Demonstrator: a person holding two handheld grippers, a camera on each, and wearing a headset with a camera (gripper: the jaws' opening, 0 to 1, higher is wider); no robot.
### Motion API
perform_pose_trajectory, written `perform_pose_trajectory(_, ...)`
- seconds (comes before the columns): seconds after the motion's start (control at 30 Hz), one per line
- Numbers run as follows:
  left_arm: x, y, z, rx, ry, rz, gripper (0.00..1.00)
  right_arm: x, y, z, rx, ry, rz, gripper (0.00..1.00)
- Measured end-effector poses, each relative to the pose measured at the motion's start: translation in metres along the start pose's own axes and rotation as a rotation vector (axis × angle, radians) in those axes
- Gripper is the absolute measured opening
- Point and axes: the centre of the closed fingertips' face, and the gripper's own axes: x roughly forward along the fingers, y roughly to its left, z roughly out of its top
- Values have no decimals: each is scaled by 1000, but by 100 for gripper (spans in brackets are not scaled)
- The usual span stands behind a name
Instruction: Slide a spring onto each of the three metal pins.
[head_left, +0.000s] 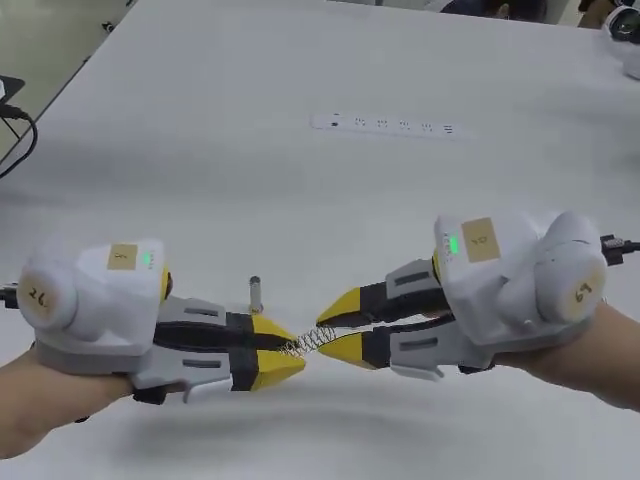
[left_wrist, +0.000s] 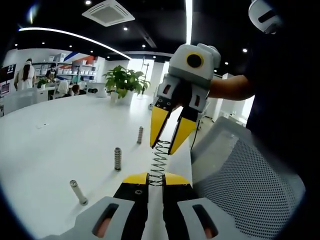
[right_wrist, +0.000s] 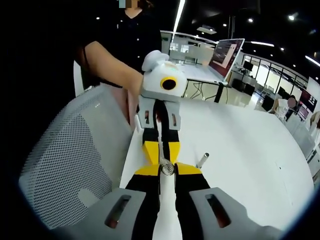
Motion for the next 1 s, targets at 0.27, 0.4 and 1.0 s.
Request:
perform_pose_trajectory(0.27,5,-1,2,32,16,-4,2,7,-2,15,-19,-37,-5,7)
perform_pose_trajectory(0.4,4,2,5,45,17,8,2,8,-5,18,-26,-56,-33,7)
perform_pose_trajectory(1.0,-1,5,5,14,13,20,2,13,-6,23,-89,-44,-62,7)
